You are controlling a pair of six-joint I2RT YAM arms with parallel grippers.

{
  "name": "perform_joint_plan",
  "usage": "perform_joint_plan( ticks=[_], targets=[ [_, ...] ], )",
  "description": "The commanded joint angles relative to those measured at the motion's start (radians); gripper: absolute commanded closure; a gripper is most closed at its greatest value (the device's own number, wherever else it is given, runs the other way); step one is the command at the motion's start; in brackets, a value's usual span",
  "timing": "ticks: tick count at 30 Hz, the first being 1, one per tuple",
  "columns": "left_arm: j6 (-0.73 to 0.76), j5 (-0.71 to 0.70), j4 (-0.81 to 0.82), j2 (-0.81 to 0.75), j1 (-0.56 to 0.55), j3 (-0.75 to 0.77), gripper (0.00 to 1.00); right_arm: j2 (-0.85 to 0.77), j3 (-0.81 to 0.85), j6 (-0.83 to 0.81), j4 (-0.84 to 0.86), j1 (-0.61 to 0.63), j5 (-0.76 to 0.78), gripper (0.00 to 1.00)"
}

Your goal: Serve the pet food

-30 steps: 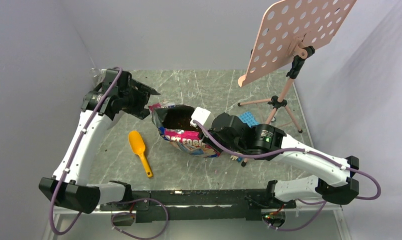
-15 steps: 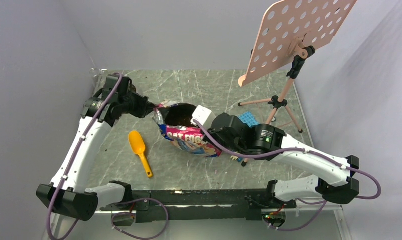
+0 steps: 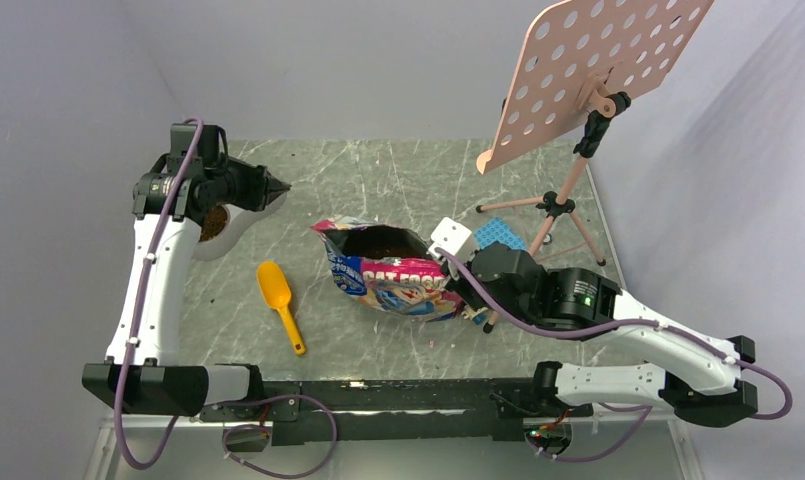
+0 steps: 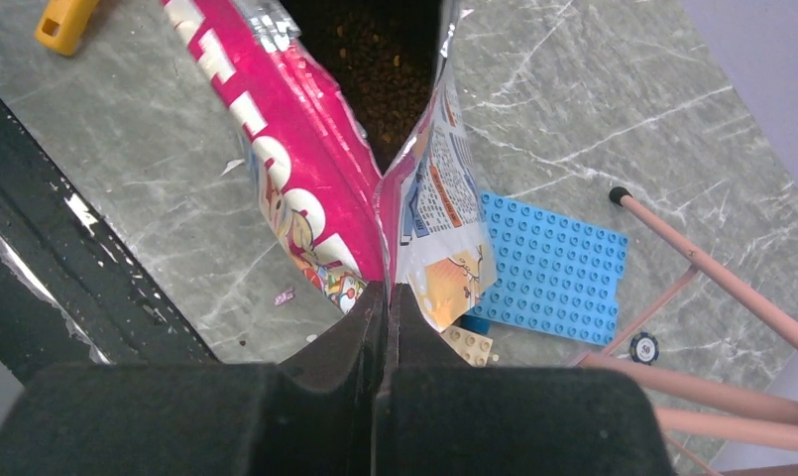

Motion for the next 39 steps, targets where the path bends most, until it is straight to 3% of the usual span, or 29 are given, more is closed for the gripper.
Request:
perform_joint_plan(
  ticks=[1, 2, 3, 4, 5, 7, 14, 21, 30, 32, 33, 35, 36, 37, 39],
  targets=[
    [-0.164, 0.039, -0.085, -0.059, -0.005, -0.045, 1.00, 0.044, 0.076, -0.016, 0.029, 0.000, 0.022, 1.00],
    [-0.154, 0.047, -0.076, -0.077, -0.006, -0.062, 1.00, 0.053, 0.088, -0.015, 0.032, 0.000, 0.020, 1.00],
    [-0.141, 0.051, -0.074, -0.098, -0.010, -0.081, 0.89, 0.060, 0.096, -0.013, 0.036, 0.001, 0.018, 1.00],
    [-0.133, 0.047, -0.080, -0.123, -0.020, -0.099, 0.74, 0.066, 0.104, -0.014, 0.037, 0.001, 0.012, 1.00],
    [-0.133, 0.040, -0.090, -0.151, -0.036, -0.116, 0.50, 0.070, 0.109, -0.016, 0.037, 0.000, 0.005, 1.00],
    [-0.147, 0.052, -0.116, -0.204, -0.073, -0.160, 0.32, 0.080, 0.119, -0.022, 0.034, 0.001, -0.006, 1.00],
    [-0.283, 0.014, -0.120, -0.277, -0.270, -0.220, 0.27, 0.070, 0.120, -0.019, 0.000, 0.000, -0.017, 0.99],
    [-0.368, 0.026, -0.254, -0.123, -0.370, -0.118, 0.28, 0.060, 0.123, -0.016, -0.022, -0.001, -0.008, 1.00],
    [-0.409, 0.026, -0.187, -0.027, -0.417, -0.151, 0.30, 0.037, 0.106, -0.012, 0.002, 0.001, 0.005, 1.00],
    [-0.405, 0.034, -0.106, -0.049, -0.428, -0.198, 0.33, 0.031, 0.090, -0.026, 0.020, -0.001, 0.012, 0.99],
    [-0.408, 0.028, -0.036, -0.074, -0.429, -0.238, 0.37, 0.034, 0.086, -0.034, 0.028, 0.000, 0.014, 0.96],
    [-0.427, -0.027, 0.137, -0.173, -0.427, -0.332, 0.81, 0.055, 0.088, -0.054, 0.037, 0.000, 0.022, 0.87],
    [-0.443, -0.049, 0.217, -0.214, -0.415, -0.389, 0.93, 0.071, 0.096, -0.063, 0.040, 0.002, 0.026, 0.87],
    [-0.438, -0.059, 0.288, -0.247, -0.387, -0.420, 0.99, 0.084, 0.102, -0.072, 0.042, 0.001, 0.032, 0.87],
    [-0.394, -0.034, 0.324, -0.262, -0.299, -0.417, 1.00, 0.106, 0.111, -0.090, 0.056, 0.001, 0.039, 0.89]
  ],
)
